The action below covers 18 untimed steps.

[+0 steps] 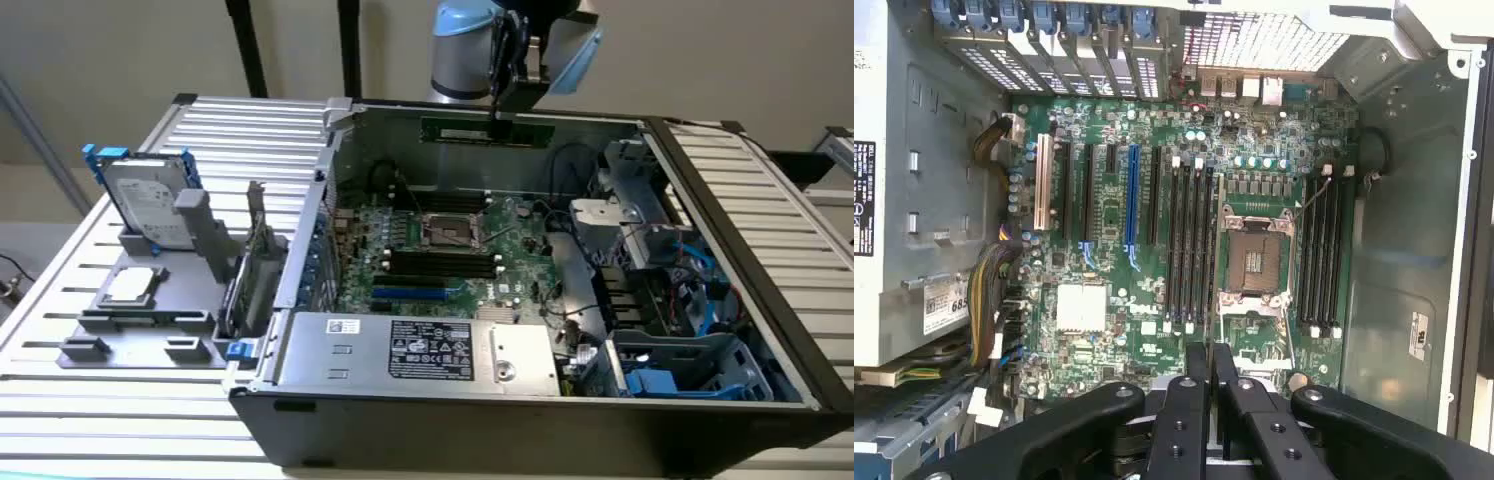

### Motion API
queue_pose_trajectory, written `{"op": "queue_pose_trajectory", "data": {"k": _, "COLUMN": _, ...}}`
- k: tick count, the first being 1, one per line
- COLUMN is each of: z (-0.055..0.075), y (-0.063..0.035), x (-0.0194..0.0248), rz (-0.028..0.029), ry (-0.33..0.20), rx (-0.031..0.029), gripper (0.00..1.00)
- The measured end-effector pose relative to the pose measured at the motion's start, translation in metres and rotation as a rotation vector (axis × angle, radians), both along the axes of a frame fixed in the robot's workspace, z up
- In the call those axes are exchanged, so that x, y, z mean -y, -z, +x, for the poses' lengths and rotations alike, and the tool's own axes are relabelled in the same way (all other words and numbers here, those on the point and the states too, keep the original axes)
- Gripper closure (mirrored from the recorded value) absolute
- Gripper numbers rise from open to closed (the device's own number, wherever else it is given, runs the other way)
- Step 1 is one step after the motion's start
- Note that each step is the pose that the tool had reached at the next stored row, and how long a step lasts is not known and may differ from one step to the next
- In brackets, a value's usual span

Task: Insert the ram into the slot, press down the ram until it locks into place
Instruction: 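Insert the ram into the slot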

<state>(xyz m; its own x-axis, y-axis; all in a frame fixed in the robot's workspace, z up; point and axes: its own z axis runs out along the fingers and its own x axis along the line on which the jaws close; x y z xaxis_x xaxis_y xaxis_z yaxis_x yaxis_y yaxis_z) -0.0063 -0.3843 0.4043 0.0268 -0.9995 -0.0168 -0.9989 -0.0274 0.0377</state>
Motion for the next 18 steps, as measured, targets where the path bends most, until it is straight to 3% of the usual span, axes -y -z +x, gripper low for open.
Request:
{"op": "queue_pose_trajectory", "data": {"k": 14, "z": 0.0, "y": 0.0004, "x": 0.0, "rz": -0.0001, "ry": 0.0, "rx": 0.0, "gripper": 0.87}}
{"op": "queue_pose_trajectory", "data": {"k": 18, "z": -0.002, "y": 0.0072, "x": 0.0022, "rz": -0.0003, "ry": 0.0, "rx": 0.0, "gripper": 0.87}}
